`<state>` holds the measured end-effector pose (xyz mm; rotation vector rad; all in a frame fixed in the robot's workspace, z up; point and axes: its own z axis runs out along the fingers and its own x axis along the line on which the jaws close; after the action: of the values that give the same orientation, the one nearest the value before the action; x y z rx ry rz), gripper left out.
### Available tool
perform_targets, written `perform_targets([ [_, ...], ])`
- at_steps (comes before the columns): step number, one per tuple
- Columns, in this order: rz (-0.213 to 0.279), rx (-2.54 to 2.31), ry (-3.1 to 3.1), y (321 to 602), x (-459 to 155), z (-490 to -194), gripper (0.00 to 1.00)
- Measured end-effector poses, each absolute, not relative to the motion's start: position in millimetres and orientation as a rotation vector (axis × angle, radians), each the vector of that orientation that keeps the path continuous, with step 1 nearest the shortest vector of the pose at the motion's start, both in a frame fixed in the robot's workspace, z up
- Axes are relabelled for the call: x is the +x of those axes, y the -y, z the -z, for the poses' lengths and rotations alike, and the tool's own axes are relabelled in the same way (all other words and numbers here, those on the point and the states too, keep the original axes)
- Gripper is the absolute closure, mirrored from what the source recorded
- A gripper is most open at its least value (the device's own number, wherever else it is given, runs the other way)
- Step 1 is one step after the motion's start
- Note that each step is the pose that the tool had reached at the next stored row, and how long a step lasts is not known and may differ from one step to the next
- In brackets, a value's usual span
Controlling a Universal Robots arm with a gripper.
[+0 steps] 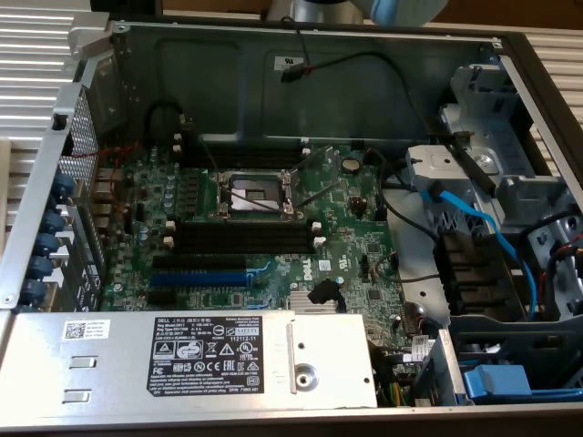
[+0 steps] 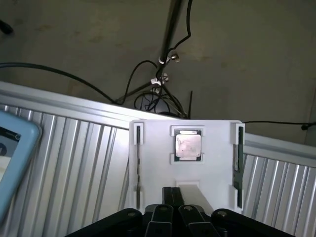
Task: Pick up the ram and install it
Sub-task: 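Pick up the ram and move it above insertion slot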
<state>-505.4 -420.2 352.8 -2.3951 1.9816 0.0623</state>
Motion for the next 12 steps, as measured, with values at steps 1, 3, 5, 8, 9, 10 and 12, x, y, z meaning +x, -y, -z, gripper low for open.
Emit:
perform_targets([
  [1,-0.065,-2.396,-1.982,420.6,-505.1,-351.4,0.9],
  [3,-0.07,-2.397,-1.982,421.4,-504.6,-349.3,0.9],
  [5,-0.076,-2.398,-1.982,422.4,-504.3,-347.4,0.9],
  [8,-0.085,-2.399,-1.982,425.0,-503.6,-344.8,0.9],
  [9,-0.088,-2.399,-1.981,426.3,-503.4,-344.2,0.9],
  [10,-0.09,-2.4,-1.981,427.3,-503.2,-343.7,0.9],
  [12,-0.093,-2.401,-1.98,429.7,-502.7,-343.0,0.9],
])
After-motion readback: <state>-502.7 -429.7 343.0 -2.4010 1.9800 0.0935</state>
